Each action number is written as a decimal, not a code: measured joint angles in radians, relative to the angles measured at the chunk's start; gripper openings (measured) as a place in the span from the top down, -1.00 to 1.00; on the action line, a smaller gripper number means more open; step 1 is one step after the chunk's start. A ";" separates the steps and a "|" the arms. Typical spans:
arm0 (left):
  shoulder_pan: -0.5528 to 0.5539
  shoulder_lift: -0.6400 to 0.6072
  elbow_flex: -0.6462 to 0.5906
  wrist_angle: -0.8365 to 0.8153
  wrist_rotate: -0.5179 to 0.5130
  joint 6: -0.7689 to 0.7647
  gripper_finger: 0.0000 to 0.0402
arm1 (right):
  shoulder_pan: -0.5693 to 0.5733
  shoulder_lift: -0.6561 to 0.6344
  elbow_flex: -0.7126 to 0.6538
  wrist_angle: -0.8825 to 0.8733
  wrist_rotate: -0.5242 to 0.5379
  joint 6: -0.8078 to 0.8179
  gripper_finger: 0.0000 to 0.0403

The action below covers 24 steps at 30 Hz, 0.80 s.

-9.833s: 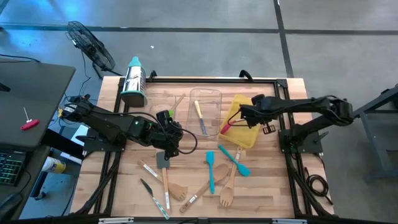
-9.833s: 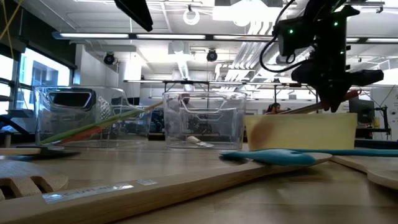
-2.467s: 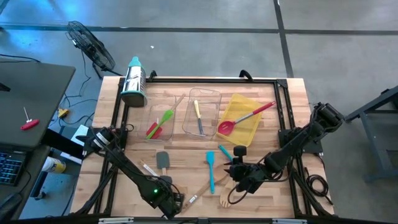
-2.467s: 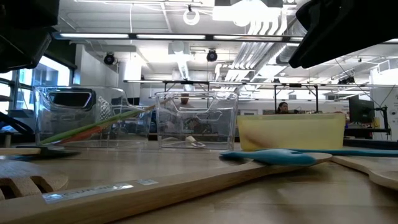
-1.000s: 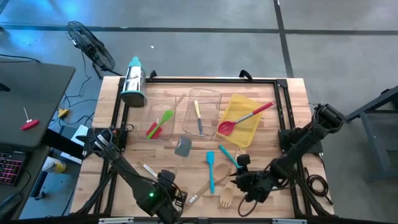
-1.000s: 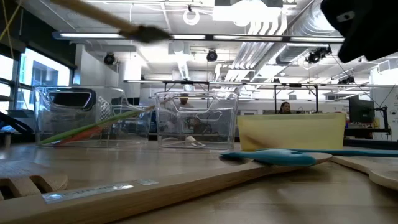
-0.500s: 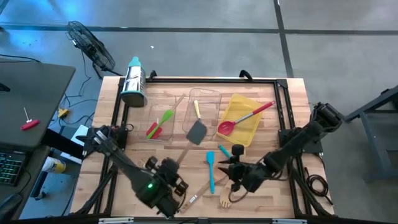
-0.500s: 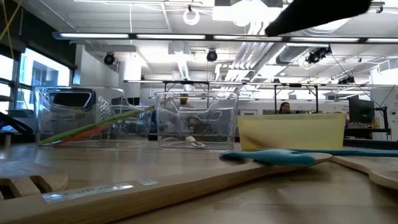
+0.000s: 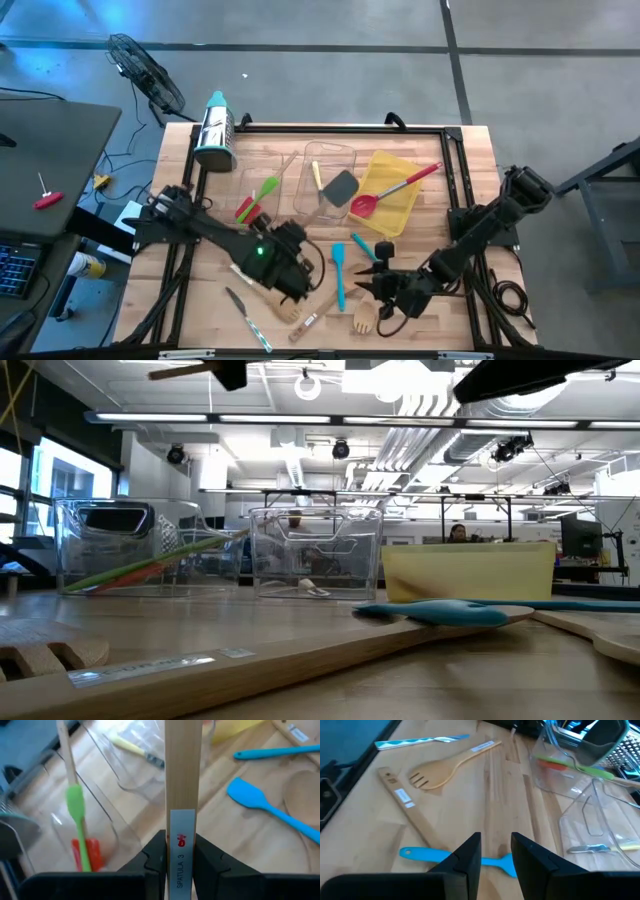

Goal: Pick & Place Kitchen Items
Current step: Put the gray spatula into the left transparent bin

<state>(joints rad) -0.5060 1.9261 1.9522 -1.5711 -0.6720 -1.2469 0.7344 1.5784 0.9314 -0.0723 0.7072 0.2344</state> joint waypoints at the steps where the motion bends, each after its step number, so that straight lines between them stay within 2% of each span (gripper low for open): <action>1: 0.013 -0.016 0.000 0.000 -0.011 0.026 0.73 | 0.009 0.000 0.000 -0.001 0.000 0.000 0.51; 6: 0.070 -0.094 0.000 -0.001 -0.092 0.139 0.73 | 0.053 0.000 0.000 -0.026 0.043 -0.009 0.51; 11: 0.135 -0.172 0.000 0.000 -0.150 0.284 0.73 | 0.069 -0.018 0.000 -0.158 0.133 -0.022 0.51; 16: 0.231 -0.248 0.000 0.000 -0.166 0.428 0.73 | 0.069 -0.079 0.000 -0.347 0.144 0.152 0.51; 19: 0.288 -0.294 0.000 0.000 -0.174 0.494 0.73 | 0.071 -0.104 0.000 -0.446 0.199 0.266 0.51; 24: 0.373 -0.376 -0.019 0.004 -0.178 0.576 0.73 | 0.071 -0.111 0.000 -0.515 0.258 0.395 0.51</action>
<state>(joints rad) -0.1332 1.5498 1.9329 -1.5670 -0.8495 -0.6708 0.8054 1.4677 0.9314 -0.5872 0.9648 0.6290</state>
